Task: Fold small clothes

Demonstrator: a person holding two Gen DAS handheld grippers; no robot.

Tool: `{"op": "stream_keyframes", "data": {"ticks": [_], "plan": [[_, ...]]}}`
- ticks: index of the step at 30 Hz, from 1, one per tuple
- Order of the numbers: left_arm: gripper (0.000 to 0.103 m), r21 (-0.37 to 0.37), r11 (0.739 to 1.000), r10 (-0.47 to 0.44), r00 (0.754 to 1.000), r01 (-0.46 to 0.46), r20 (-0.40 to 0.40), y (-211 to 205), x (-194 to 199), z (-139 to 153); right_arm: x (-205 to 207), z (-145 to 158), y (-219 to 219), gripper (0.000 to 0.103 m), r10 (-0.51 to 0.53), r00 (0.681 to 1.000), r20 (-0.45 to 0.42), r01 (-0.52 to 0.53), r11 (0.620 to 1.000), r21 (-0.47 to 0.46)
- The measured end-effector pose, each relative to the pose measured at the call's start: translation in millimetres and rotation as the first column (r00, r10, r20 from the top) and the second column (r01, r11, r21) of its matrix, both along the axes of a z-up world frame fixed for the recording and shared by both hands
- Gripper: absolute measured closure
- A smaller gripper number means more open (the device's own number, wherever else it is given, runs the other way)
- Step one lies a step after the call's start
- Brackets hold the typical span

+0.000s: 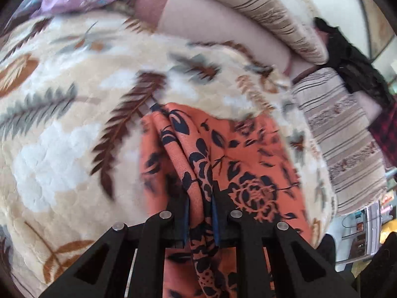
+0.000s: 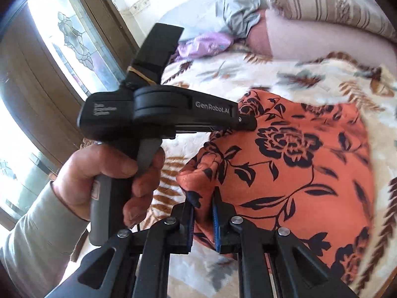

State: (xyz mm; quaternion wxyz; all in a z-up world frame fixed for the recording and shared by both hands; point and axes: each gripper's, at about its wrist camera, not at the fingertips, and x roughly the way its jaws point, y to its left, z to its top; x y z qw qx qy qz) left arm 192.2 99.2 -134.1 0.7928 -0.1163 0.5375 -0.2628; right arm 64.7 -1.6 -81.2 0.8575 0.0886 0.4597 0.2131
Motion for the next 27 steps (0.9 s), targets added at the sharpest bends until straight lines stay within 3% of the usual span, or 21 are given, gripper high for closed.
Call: {"op": "stream_keyframes", "data": {"ticks": [2,4,7,12,15,17,18,19,21,22,25,27], "plan": [[0.084,-0.042,0.999,0.031,0.997,-0.035,-0.074,16,5,-26,9,-31,6,0.089,0.019,0.997,-0.074,-0.019,1.000,0.002],[0.084,-0.081,0.995,0.051,0.996,-0.058,-0.077,26,5,-26,13,-56,14,0.088,0.020,0.995,-0.098,-0.021,1.000,-0.005],[0.083,-0.033,0.999,0.031,0.999,-0.032,-0.040,20,4,-21,13,-55,6,0.085,0.010,0.996,-0.092,-0.006,0.999,0.048],[0.080,-0.055,0.995,0.077,0.994,-0.081,-0.076,23,8,-23,20,-61,-4,0.082,0.015,0.996,-0.091,-0.008,0.997,0.077],[0.073,0.011,0.993,0.115,0.991,-0.114,-0.071,27,-9,-11,8,-64,-8,0.066,0.047,0.998,-0.038,-0.044,0.995,0.086],[0.073,0.019,0.990,0.142,0.989,-0.141,-0.030,27,-26,7,-2,-62,-7,0.035,0.090,0.996,-0.007,-0.089,0.991,0.097],[0.073,0.004,0.992,0.128,0.992,-0.128,0.006,27,-37,17,-7,-59,-6,0.030,0.111,0.994,0.003,-0.111,0.989,0.097],[0.073,0.011,0.993,0.121,0.992,-0.121,0.023,27,-46,20,-12,-56,-5,0.027,0.117,0.993,0.005,-0.117,0.990,0.080],[0.075,0.158,0.983,0.104,0.993,-0.093,-0.059,19,-59,-5,-22,-52,-10,0.027,0.117,0.993,0.005,-0.117,0.989,0.089],[0.074,0.176,0.980,0.100,0.993,-0.089,-0.057,19,-65,-15,-28,-49,-15,0.027,0.109,0.994,-0.002,-0.108,0.988,0.112],[0.075,0.077,0.979,0.192,0.980,-0.188,-0.057,41,-79,-6,-56,-32,-34,0.027,0.084,0.997,0.003,-0.083,0.985,0.151],[0.077,0.077,0.975,0.211,0.978,-0.209,-0.010,43,-93,11,-75,-24,-67,0.027,0.039,0.999,0.031,-0.043,0.984,0.172]]}}
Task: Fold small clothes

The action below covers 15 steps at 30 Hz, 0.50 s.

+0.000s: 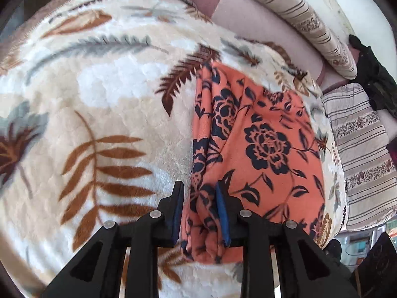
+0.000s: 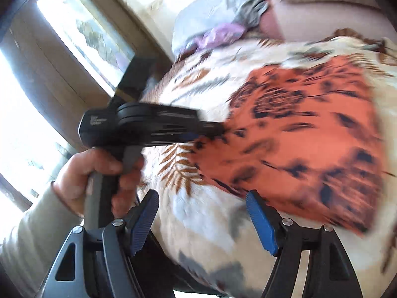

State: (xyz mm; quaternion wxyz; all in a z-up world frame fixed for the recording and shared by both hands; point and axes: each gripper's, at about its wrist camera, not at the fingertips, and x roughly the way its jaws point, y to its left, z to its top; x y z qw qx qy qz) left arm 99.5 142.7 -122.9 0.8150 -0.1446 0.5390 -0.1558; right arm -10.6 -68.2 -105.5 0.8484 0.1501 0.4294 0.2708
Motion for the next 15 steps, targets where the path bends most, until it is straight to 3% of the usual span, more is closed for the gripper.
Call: {"op": "stream_keyframes", "data": {"ticks": [4,6,7,8,10,12,14,15], "plan": [[0.079,-0.023,0.999,-0.020,0.996,0.022,0.081,-6,-28,22,-22,0,-79,0.027,-0.172,0.984,-0.046,0.175,0.982,0.077],[0.079,0.077,0.997,-0.023,1.000,0.021,0.017,-15,-29,0,-26,-6,-122,0.025,-0.283,0.952,-0.115,0.299,0.940,0.162],[0.074,0.132,0.991,-0.017,0.999,0.021,-0.035,-18,-28,-20,-22,-12,-138,0.024,-0.325,0.932,-0.161,0.353,0.915,0.197],[0.074,0.117,0.993,-0.005,0.999,0.010,-0.041,-17,-30,-28,-18,-18,-150,0.024,-0.350,0.914,-0.206,0.392,0.892,0.224],[0.075,0.100,0.994,0.032,0.999,-0.032,0.003,-15,-37,-16,-4,-36,-170,0.024,-0.338,0.889,-0.309,0.428,0.854,0.296],[0.076,0.133,0.991,0.024,0.998,-0.032,0.062,-22,-43,4,9,-45,-177,0.024,-0.316,0.878,-0.358,0.437,0.834,0.335],[0.072,0.155,0.988,-0.002,0.990,-0.020,0.144,-33,-45,28,25,-52,-177,0.024,-0.283,0.874,-0.394,0.434,0.821,0.373],[0.065,0.145,0.989,-0.012,0.981,-0.017,0.193,-38,-45,41,36,-55,-174,0.024,-0.265,0.875,-0.405,0.428,0.815,0.390]]}}
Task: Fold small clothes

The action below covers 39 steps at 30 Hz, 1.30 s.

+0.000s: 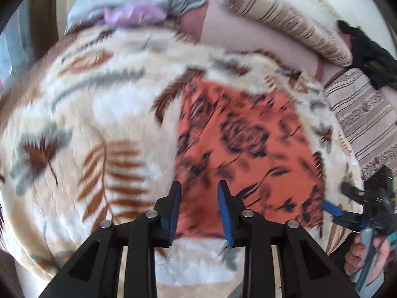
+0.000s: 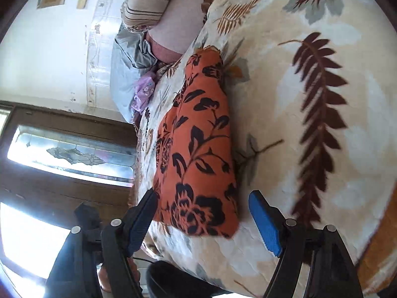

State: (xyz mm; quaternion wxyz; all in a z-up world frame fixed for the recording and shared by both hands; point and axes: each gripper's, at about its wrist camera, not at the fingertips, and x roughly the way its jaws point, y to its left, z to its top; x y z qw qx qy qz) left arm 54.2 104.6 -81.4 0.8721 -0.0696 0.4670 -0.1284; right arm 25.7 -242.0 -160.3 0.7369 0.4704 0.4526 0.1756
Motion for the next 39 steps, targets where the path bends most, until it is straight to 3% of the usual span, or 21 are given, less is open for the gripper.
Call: {"op": "stream_keyframes", "data": {"ticks": [3,5,7,8,9,11,12,13,15,21,24,26,29,30,32,33,35,39], "plan": [[0.036,-0.012,0.999,-0.028,0.994,0.030,0.107,-18,6,17,27,-10,10,0.024,0.004,0.999,-0.043,-0.001,0.997,0.077],[0.035,0.085,0.996,-0.045,0.995,0.037,0.091,-40,24,-3,38,-19,20,0.029,0.032,0.995,-0.090,-0.028,0.998,0.052],[0.046,0.204,0.978,-0.032,0.996,0.049,-0.085,-53,43,-52,39,-25,28,0.063,0.062,0.989,-0.137,-0.072,0.995,-0.066],[0.045,0.190,0.981,-0.023,0.998,0.034,-0.057,-51,43,-61,36,-16,31,0.068,0.068,0.991,-0.119,-0.084,0.988,-0.133],[0.045,0.188,0.982,-0.024,1.000,0.026,-0.011,-50,37,-58,30,5,40,0.070,0.091,0.994,-0.065,-0.105,0.960,-0.259],[0.045,0.206,0.978,-0.033,0.999,0.033,-0.006,-50,34,-56,19,33,62,0.071,0.150,0.988,0.022,-0.118,0.853,-0.508],[0.045,0.203,0.979,-0.033,0.999,0.034,-0.009,-50,35,-58,20,24,64,0.071,0.168,0.986,0.001,-0.141,0.834,-0.534],[0.044,0.203,0.979,-0.032,0.999,0.032,-0.008,-49,37,-59,25,6,55,0.068,0.150,0.988,-0.033,-0.148,0.872,-0.466],[0.044,0.192,0.981,-0.023,1.000,0.024,-0.009,-47,40,-59,29,-9,31,0.048,0.090,0.994,-0.070,-0.106,0.955,-0.278],[0.043,0.183,0.983,-0.021,1.000,0.018,0.012,-47,32,-59,53,12,-2,0.026,-0.001,1.000,0.011,0.002,0.996,-0.089],[0.043,0.175,0.984,-0.017,1.000,0.014,0.015,-46,32,-59,98,-18,10,0.026,0.050,0.993,-0.109,-0.060,0.994,-0.094],[0.043,0.173,0.985,-0.017,1.000,0.014,0.015,-45,32,-59,112,-25,25,0.063,0.109,0.984,-0.142,-0.128,0.983,-0.134],[0.043,0.146,0.989,-0.015,1.000,0.013,0.016,-41,31,-59,107,26,63,0.068,0.165,0.986,-0.020,-0.157,0.885,-0.438],[0.043,0.141,0.990,-0.016,1.000,0.013,0.019,-40,31,-59,104,34,71,0.069,0.171,0.985,0.013,-0.142,0.853,-0.502],[0.043,0.138,0.990,-0.021,1.000,0.018,0.018,-42,31,-59,115,13,77,0.068,0.170,0.983,-0.064,-0.177,0.821,-0.543],[0.043,0.143,0.990,-0.022,1.000,0.020,0.018,-43,31,-59,120,-3,73,0.066,0.145,0.984,-0.104,-0.178,0.835,-0.520],[0.043,0.138,0.990,-0.018,1.000,0.015,0.016,-42,31,-58,114,-1,62,0.059,0.108,0.991,-0.080,-0.133,0.880,-0.455],[0.043,0.133,0.991,-0.018,1.000,0.014,0.025,-42,30,-59,111,16,62,0.042,0.103,0.994,-0.039,-0.110,0.889,-0.445]]}}
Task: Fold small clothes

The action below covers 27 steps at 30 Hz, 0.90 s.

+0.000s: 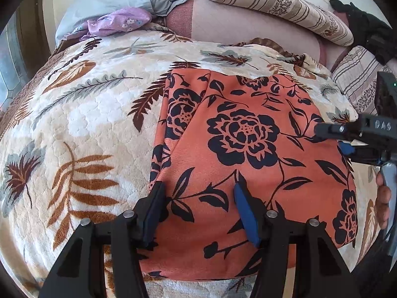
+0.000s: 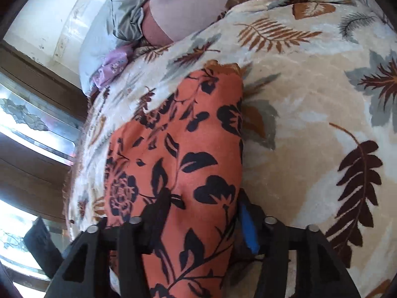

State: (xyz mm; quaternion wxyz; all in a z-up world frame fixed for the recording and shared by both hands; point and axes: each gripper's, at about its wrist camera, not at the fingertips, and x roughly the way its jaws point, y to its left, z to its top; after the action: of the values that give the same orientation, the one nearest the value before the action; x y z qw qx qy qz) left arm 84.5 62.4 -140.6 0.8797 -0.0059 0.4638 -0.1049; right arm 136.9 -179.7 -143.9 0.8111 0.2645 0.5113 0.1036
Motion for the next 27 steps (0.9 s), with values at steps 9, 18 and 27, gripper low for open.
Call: {"op": "stream_keyframes", "data": {"ticks": [9,18,27], "plan": [[0.043,-0.008,1.000,0.005,1.000,-0.005,-0.007,3,1,0,55,-1,12,0.070,0.024,1.000,-0.018,-0.025,0.999,-0.034],[0.043,-0.155,0.987,0.030,0.999,-0.028,0.010,29,-7,23,49,-2,2,0.029,-0.012,1.000,-0.016,0.012,1.000,-0.009],[0.068,-0.339,0.924,0.109,0.971,-0.178,-0.213,81,-22,-24,-32,-19,-10,0.025,0.050,0.996,-0.074,-0.037,0.985,0.168]]}}
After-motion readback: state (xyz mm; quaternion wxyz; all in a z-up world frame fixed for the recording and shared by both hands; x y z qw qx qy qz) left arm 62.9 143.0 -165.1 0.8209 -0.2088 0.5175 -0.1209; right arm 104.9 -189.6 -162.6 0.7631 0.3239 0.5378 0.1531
